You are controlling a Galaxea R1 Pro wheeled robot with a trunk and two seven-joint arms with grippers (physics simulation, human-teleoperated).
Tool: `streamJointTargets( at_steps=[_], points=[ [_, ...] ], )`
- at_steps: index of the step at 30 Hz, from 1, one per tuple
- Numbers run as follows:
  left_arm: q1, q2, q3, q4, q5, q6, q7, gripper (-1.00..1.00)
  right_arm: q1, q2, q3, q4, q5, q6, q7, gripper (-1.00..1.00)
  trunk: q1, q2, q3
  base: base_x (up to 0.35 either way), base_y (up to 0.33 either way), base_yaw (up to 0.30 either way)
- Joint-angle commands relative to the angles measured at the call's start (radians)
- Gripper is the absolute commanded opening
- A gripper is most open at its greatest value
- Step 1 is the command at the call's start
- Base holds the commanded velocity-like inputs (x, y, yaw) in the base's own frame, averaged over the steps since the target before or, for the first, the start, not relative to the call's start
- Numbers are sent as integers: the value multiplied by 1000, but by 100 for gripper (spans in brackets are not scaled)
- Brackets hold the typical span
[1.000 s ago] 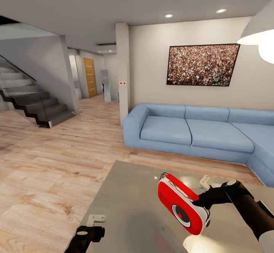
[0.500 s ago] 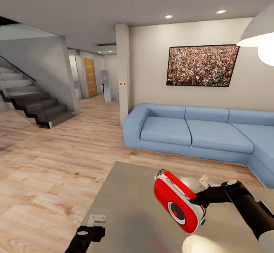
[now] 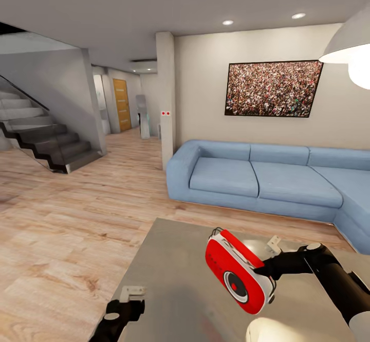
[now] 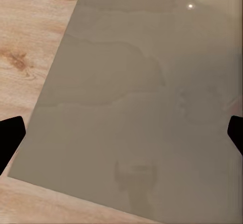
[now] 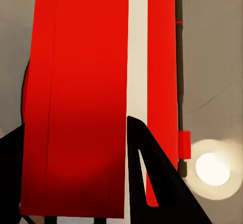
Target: Turn on the radio receiver that's on the table in the living room.
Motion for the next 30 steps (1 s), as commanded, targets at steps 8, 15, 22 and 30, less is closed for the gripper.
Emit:
streamJointTargets(
  at_steps=[8, 15, 22, 30],
  points=[
    [0, -3, -4, 0, 1, -9, -4, 100, 0, 1, 2, 0, -82, -1, 34, -100, 0, 0, 0, 0, 0, 0],
    [0, -32, -35, -7, 0, -10, -37, 100, 0, 4, 4, -3, -157, -1, 78, -100, 0, 0, 0, 0, 0, 0],
    [0, -42, -74, -8, 0, -12, -84, 100, 0, 7, 2, -4, -164, -1, 83, -100, 0, 0, 0, 0, 0, 0],
    [0, -42, -81, -9, 1, -15, -85, -100, 0, 7, 0, -5, -164, -1, 72, -100, 0, 0, 0, 0, 0, 0]
  ],
)
